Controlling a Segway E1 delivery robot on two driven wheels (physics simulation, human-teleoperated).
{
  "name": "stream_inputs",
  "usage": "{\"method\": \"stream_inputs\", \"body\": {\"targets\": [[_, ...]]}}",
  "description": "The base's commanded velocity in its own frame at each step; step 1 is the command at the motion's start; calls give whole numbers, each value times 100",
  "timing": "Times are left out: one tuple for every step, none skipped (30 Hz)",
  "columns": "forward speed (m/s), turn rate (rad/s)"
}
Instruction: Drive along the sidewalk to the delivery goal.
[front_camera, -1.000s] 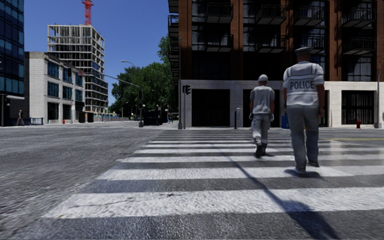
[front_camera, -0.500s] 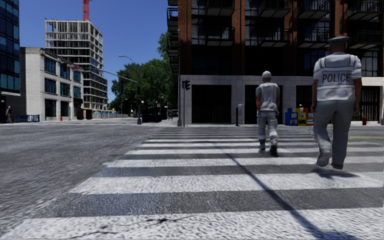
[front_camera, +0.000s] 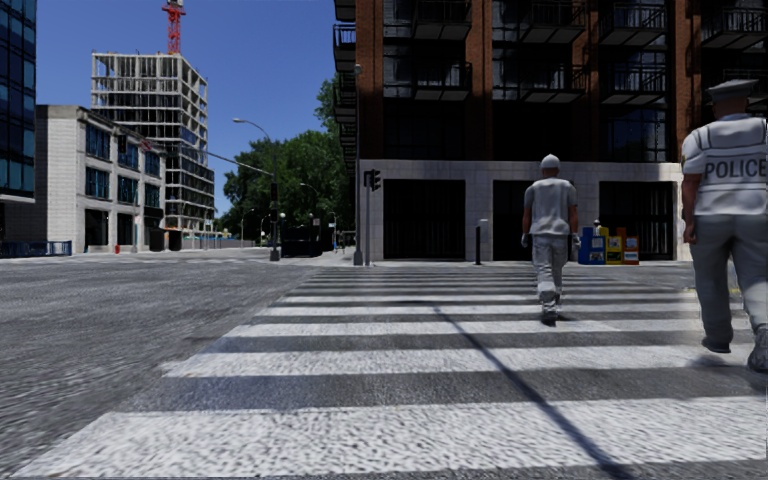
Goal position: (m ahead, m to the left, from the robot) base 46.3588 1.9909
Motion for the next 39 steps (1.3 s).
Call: {"method": "stream_inputs", "body": {"targets": [[139,0],[140,0],[141,0],[141,0],[142,0],[142,0],[143,0],[144,0],[144,0],[144,0],[145,0],[146,0],[147,0],[149,0],[149,0],[150,0],[152,0],[152,0],[153,0],[153,0],[154,0],[155,0],[156,0],[157,0],[157,0],[159,0],[161,0],[164,0],[167,0],[167,0],[171,0],[173,0],[174,0],[175,0],[175,0],[177,0],[181,0],[184,0],[185,0]]}}
